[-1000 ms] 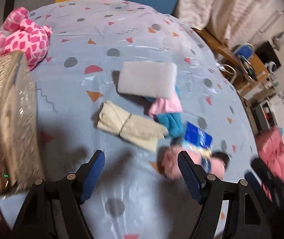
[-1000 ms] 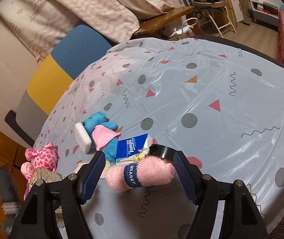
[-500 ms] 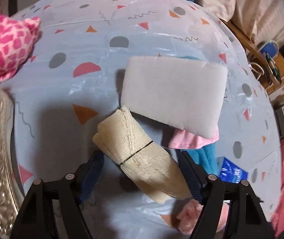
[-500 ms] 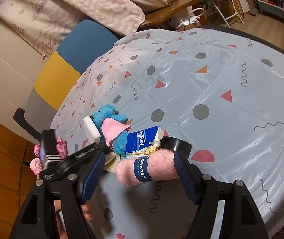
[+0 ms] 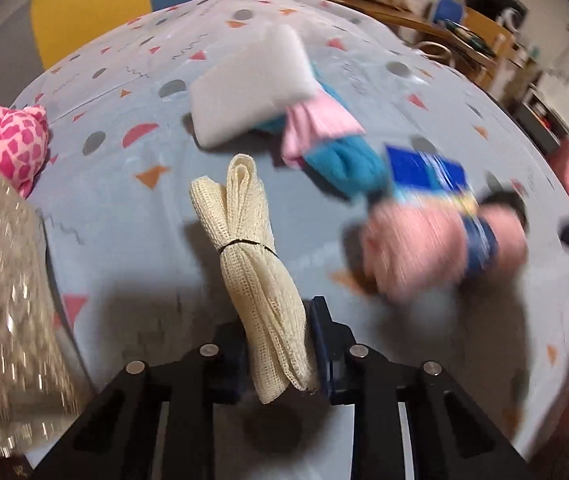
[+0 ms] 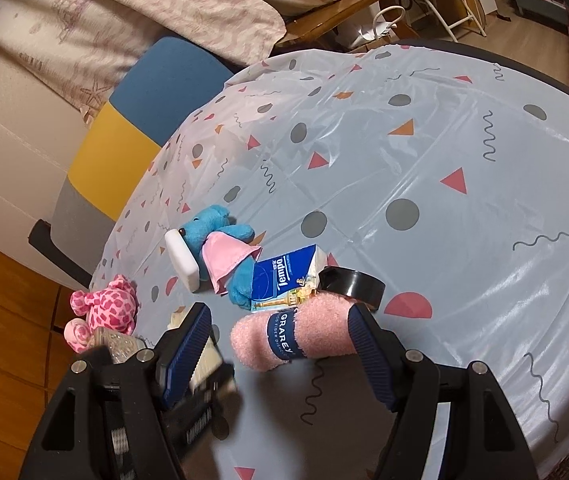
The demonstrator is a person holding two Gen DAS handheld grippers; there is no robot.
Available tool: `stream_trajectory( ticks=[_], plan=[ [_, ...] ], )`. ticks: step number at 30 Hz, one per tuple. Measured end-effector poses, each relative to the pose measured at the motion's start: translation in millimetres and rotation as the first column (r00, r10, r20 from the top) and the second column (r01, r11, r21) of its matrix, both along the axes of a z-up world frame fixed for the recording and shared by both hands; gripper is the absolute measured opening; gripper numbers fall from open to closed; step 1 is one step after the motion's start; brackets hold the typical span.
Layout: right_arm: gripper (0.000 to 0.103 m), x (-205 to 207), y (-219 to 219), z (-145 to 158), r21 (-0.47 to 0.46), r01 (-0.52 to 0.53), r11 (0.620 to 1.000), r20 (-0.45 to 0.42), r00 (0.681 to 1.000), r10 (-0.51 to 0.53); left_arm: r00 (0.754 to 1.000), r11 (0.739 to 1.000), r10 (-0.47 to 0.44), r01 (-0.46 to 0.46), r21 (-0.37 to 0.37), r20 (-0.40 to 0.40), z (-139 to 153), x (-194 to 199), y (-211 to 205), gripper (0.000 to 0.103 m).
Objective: Organize soft objects
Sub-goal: 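Grasp the white sponge with the right gripper while left holds the mesh bundle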
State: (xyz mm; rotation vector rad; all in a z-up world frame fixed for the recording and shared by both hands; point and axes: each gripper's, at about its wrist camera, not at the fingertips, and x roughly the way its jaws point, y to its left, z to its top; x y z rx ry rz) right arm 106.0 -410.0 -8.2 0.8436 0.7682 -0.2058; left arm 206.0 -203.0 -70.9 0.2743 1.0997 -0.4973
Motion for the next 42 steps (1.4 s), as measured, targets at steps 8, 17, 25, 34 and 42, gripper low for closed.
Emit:
stream_trajectory(
  ticks=[8, 17, 25, 34, 42],
  plan=[
    [0.072, 3.2, 3.2, -4.1, -0.012, -0.015, 1.0, -0.037, 0.999, 0.015, 0.993, 0.992, -0.114, 0.113, -0.063, -0.017, 4.3, -76.2, 52.3, 0.025],
    [0.072, 22.0, 37.7, -3.9, -0.124, -0.179, 0.976, -0.111, 0.98, 0.166, 0.997, 0.985, -0.062, 0.055, -0.163, -0.035, 5.9, -113.8, 115.7, 0.025],
    [0.072, 59.1, 112.4, 26.4, -0.496, -0.464, 0.734, -0.237, 0.886, 0.4, 0.996, 0.969, -0.061, 0.042, -0.244, -0.069, 3.4, -111.7, 130.0, 0.027],
    [0.075, 133.1, 197.1, 21.8, -0.763, -0.646, 0.02, -0.577, 0.695, 0.43, 0.993, 0.942, -0.041, 0.001, -0.335, -0.111, 2.6, -108.0, 143.4, 0.027],
    [0.082, 194.1, 221.6, -32.8, -0.646, -0.721, -0.249, -0.759, 0.576, 0.302, 0.992, 0.931, -0.038, -0.01, -0.365, -0.124, 1.3, -106.5, 147.9, 0.027]
  ],
)
